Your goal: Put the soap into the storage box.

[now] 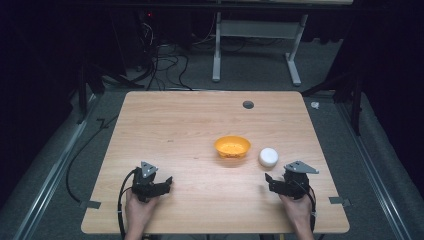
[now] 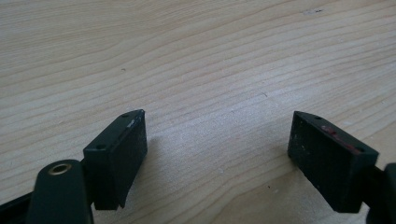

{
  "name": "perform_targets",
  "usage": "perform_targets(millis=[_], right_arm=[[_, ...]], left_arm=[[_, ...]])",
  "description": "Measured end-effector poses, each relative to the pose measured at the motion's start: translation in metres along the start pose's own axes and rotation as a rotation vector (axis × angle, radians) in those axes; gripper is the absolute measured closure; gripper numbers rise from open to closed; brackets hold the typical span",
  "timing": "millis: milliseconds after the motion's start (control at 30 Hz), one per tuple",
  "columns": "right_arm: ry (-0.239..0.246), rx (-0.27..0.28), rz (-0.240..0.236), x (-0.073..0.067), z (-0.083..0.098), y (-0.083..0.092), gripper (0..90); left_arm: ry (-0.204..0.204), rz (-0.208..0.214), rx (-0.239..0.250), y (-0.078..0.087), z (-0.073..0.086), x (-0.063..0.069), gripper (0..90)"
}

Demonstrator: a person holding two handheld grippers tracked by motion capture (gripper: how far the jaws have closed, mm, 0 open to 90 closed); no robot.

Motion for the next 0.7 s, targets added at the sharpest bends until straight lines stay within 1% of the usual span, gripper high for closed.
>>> perform_targets(millis=[267, 333, 367, 633, 700], right_arm=[[0.007, -0.004, 0.002, 0.002, -0.013, -0.007, 15.1], [0.001, -0.010, 0.001, 0.002, -0.015, -0.009, 14.7], [0.008, -0.009, 0.003, 0.003, -0.016, -0.010, 14.6], [0.003, -0.014, 0.016, 0.006, -0.028, -0.018, 13.7], [-0.006, -0.018, 0.022, 0.008, -0.030, -0.021, 13.2]], left_arm=[[0.000, 0.000, 0.000, 0.000, 0.000, 0.000, 20.2], [0.000, 0.000, 0.000, 0.000, 0.000, 0.000, 20.2], [0.000, 0.000, 0.000, 0.000, 0.000, 0.000, 20.2], [-0.001, 0.002, 0.000, 0.000, 0.000, 0.000, 20.2], [-0.002, 0.002, 0.000, 0.000, 0.000, 0.000, 20.2]])
Point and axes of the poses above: each handheld gripper's, and its own axes: y roughly backward along the jaws, z roughly out of its underside, x roughly to its right, the point moved 9 cm from there along -y, roughly forward along the jaws, and after that the axes turned 13 degrees about -z, right-handed, at the moved point
